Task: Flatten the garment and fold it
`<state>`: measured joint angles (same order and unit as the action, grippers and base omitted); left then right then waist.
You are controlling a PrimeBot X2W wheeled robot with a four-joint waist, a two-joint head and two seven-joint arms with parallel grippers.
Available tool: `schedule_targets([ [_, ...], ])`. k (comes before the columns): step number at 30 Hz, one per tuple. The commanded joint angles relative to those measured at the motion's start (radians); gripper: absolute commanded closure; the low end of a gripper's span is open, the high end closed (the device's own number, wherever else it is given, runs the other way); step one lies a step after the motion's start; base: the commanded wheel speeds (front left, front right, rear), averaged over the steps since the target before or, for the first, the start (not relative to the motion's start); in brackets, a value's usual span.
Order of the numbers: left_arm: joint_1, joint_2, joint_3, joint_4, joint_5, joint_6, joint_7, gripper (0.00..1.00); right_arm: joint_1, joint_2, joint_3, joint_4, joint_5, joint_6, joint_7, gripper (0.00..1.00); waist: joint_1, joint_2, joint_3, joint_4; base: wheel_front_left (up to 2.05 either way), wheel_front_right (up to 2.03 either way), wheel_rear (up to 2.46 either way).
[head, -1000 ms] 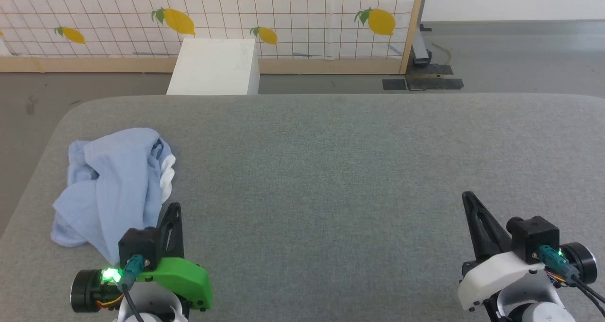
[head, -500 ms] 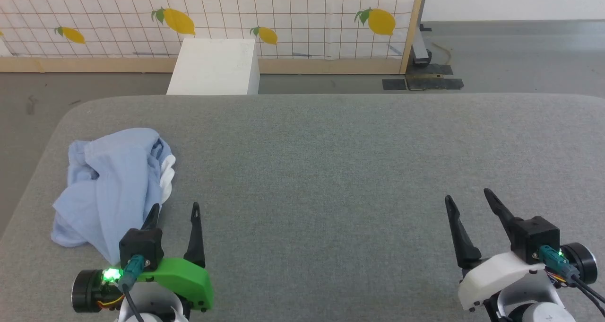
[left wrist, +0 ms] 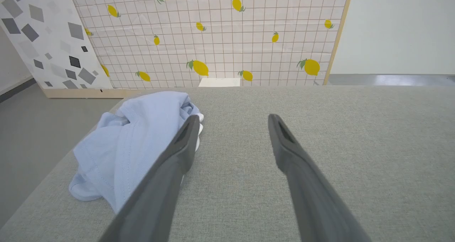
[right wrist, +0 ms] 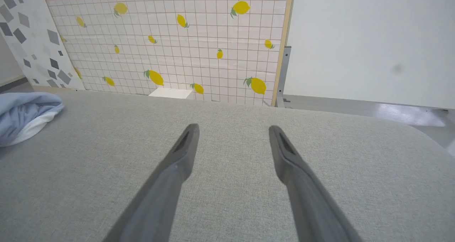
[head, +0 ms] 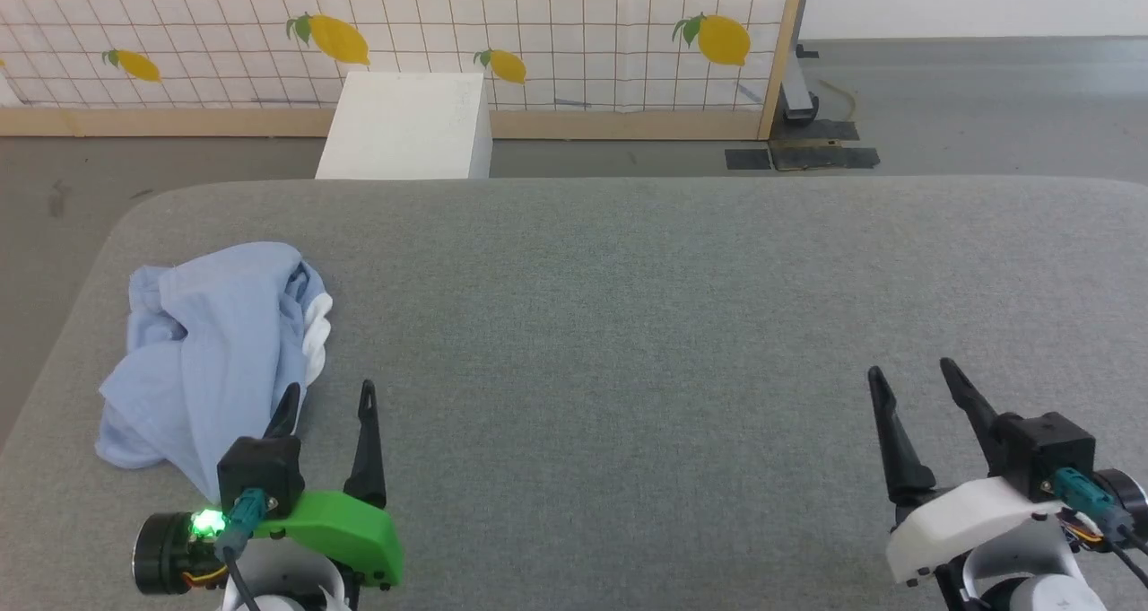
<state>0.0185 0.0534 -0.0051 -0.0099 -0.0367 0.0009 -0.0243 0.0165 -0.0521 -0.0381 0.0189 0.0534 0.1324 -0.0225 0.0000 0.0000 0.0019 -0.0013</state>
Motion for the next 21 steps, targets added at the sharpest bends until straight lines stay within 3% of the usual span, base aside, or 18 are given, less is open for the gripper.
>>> schedule_targets([
  [1,0.006,0.000,0.004,-0.007,-0.013,-0.004,-0.011,0.00,-0.009,0.000,-0.011,0.008,0.020,0.000,-0.011,0.00,0.0000,0.0000,0.000,0.000,0.00,0.00,0.00],
  [21,0.014,-0.001,0.009,-0.016,-0.058,-0.008,-0.052,0.00,-0.022,0.001,-0.065,0.045,0.089,0.000,-0.052,0.00,0.0000,0.0000,0.009,-0.002,0.00,0.00,0.00],
])
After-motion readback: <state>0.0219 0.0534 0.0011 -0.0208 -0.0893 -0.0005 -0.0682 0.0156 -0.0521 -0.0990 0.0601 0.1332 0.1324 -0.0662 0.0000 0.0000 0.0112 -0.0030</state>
